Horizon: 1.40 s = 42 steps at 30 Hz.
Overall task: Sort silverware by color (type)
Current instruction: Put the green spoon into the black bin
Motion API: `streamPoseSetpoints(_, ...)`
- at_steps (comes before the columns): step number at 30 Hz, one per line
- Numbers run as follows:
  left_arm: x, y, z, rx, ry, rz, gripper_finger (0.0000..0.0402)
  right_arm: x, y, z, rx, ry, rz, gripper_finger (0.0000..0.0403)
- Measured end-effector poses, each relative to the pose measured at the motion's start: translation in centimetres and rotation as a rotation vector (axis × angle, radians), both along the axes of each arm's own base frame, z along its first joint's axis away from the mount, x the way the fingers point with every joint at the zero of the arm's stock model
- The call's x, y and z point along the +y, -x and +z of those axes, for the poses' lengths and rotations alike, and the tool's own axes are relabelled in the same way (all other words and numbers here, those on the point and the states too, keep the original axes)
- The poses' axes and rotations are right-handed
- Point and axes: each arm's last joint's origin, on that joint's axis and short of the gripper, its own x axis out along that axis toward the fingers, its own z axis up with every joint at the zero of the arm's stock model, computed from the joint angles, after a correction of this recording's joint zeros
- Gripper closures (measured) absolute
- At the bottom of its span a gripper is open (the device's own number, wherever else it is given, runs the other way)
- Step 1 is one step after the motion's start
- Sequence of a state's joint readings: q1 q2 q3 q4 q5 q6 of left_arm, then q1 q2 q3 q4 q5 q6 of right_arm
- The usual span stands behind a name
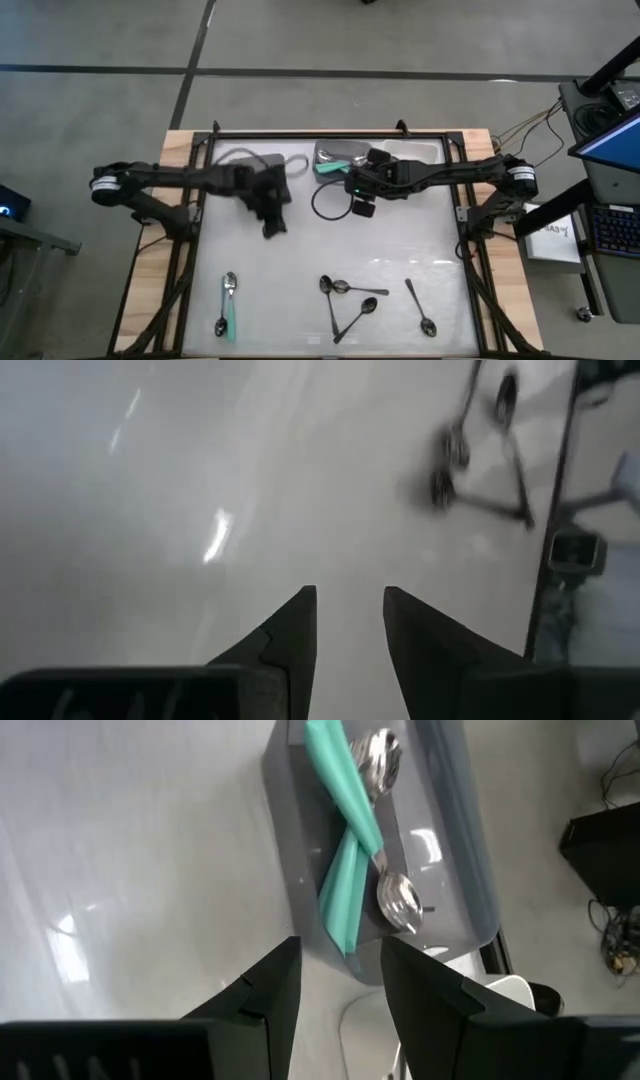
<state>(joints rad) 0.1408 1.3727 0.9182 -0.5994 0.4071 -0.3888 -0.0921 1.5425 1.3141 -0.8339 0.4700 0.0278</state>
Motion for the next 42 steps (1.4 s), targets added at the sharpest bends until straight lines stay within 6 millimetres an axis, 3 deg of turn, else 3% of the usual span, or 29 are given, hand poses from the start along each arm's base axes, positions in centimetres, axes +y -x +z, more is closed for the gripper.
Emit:
streamPoseSetpoints(8,-8.0,1.5,-0.7,0.253,-0.001,0.141,0.0301,0.0,0.3,-0.8,0.032,0.000,0.014,0.0271)
streamPoseSetpoints(15,-15.3,5.0,-1.0,0.420,0.063,0.398,0.0301,0.0,0.3,-0.7,0.042,0.007,0.032,0.0271)
streamPoseSetpoints(20,-18.9,7.6,-1.0,0.437,0.118,0.612,0.0301,0.0,0.2,-0.7,0.042,0.011,0.038,0.0271)
streamPoseSetpoints(27,-21.8,10.2,-2.0,0.480,0.135,0.745,0.0301,0.0,0.3,-0.9,0.032,0.001,0.015,0.0271)
streamPoseSetpoints(42,-23.5,9.6,-6.2,0.573,-0.029,0.685,0.0301,0.1,0.8,-2.1,0.065,-0.015,0.000,0.0271)
